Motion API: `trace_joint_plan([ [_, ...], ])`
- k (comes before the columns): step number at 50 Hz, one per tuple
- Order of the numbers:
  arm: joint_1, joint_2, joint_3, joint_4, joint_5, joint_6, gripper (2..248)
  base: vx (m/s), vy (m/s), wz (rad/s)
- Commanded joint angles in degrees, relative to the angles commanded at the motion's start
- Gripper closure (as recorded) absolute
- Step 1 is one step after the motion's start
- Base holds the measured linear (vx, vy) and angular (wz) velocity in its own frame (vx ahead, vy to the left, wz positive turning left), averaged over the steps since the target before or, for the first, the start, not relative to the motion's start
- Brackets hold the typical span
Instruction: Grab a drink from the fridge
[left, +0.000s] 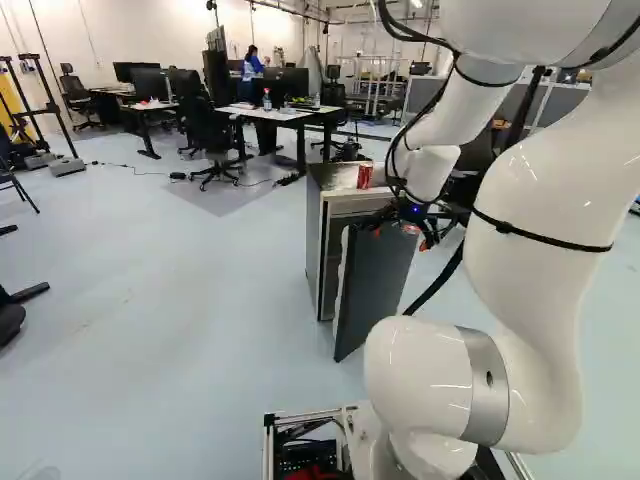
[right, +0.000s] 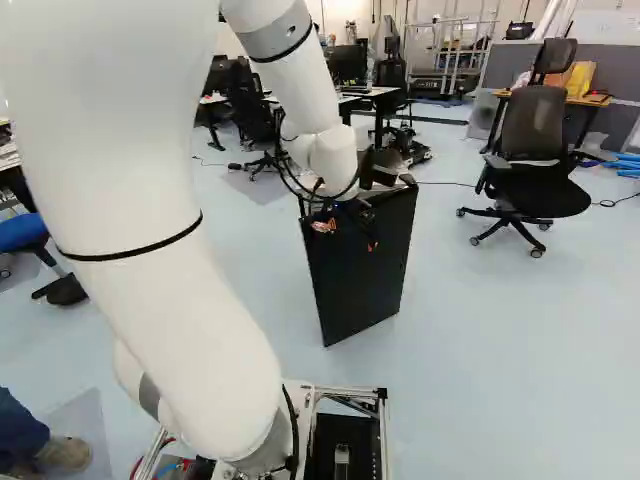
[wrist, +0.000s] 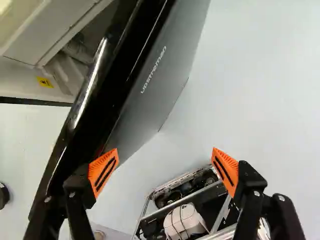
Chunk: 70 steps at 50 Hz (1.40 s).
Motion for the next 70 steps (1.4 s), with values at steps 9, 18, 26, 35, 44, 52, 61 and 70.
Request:
trace_joint_plan([
  [9,1.5,0.2,0.3,-0.5,1.7,0.0,3,0.000,0.000,0.000],
  [18,3.0,0.4,0.4,-1.1,3.4,0.0,3,0.000,0.000,0.000],
  [26,4.1,0.2,0.2,-1.5,4.9,0.0,3,0.000,0.000,0.000],
  [35,5.3,-0.3,-0.3,-2.1,6.4,0.0,3,0.000,0.000,0.000],
  [44,6.4,-0.8,-0.9,-2.6,7.9,0.0,3,0.000,0.000,0.000],
  [52,7.4,-1.3,-1.5,-3.1,9.2,0.0,3,0.000,0.000,0.000],
  [61,8.3,-1.8,-2.1,-3.6,10.5,0.0,3,0.000,0.000,0.000],
  [70,9.0,-3.0,-2.7,-4.1,11.8,0.0,3,0.000,0.000,0.000],
])
